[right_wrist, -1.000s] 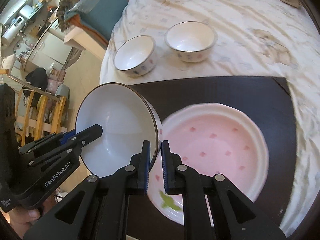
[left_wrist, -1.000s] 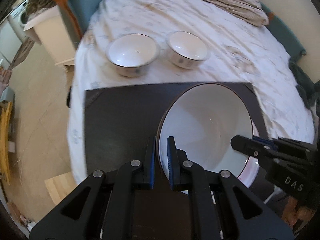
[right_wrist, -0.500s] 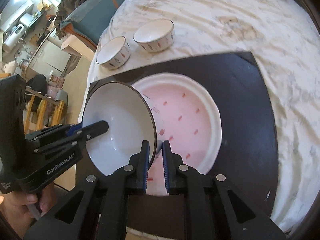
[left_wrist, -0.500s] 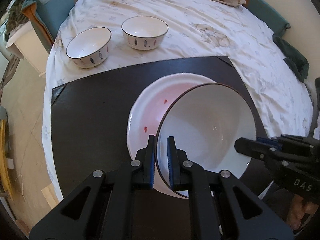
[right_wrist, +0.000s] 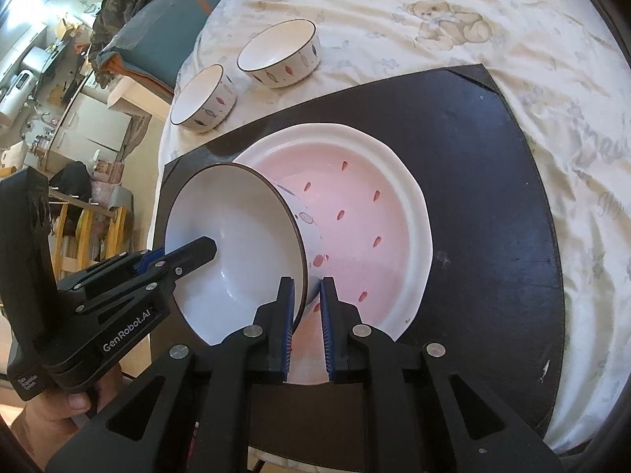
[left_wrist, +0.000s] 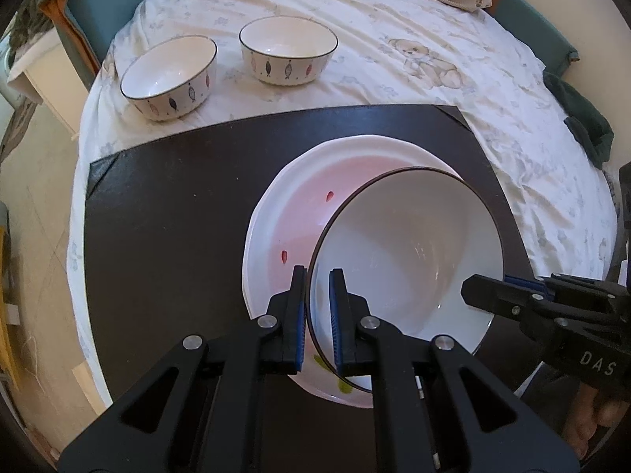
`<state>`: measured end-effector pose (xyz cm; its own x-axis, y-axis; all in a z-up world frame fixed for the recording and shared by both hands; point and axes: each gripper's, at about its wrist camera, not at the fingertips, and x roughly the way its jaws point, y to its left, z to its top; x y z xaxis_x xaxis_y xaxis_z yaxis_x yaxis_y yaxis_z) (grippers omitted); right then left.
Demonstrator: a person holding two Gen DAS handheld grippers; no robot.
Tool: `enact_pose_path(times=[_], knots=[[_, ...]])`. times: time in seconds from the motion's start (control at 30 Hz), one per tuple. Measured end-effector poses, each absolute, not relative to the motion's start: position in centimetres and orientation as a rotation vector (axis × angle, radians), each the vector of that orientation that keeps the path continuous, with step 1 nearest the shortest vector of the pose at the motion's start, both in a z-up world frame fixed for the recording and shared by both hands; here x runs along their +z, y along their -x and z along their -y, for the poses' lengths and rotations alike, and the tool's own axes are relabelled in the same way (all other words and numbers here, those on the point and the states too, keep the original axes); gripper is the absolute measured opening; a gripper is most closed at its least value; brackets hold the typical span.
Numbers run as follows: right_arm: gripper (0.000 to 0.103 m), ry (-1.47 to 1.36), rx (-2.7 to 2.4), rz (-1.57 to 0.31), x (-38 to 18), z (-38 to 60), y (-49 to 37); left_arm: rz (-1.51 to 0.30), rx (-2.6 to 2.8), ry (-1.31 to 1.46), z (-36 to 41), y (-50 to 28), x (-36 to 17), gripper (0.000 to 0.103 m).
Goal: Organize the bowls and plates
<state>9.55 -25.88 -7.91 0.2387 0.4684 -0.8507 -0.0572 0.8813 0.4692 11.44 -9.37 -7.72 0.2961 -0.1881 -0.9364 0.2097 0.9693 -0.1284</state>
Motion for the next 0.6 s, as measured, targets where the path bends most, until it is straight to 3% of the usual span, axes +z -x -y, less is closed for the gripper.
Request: enact_pose_path(times=[0.6], knots=[[0.018,-0.397,0.340,-1.308,-9.1,25.7,-11.0,-1.276,-0.251,0.009,9.0,-12.8,-8.7,0.008]])
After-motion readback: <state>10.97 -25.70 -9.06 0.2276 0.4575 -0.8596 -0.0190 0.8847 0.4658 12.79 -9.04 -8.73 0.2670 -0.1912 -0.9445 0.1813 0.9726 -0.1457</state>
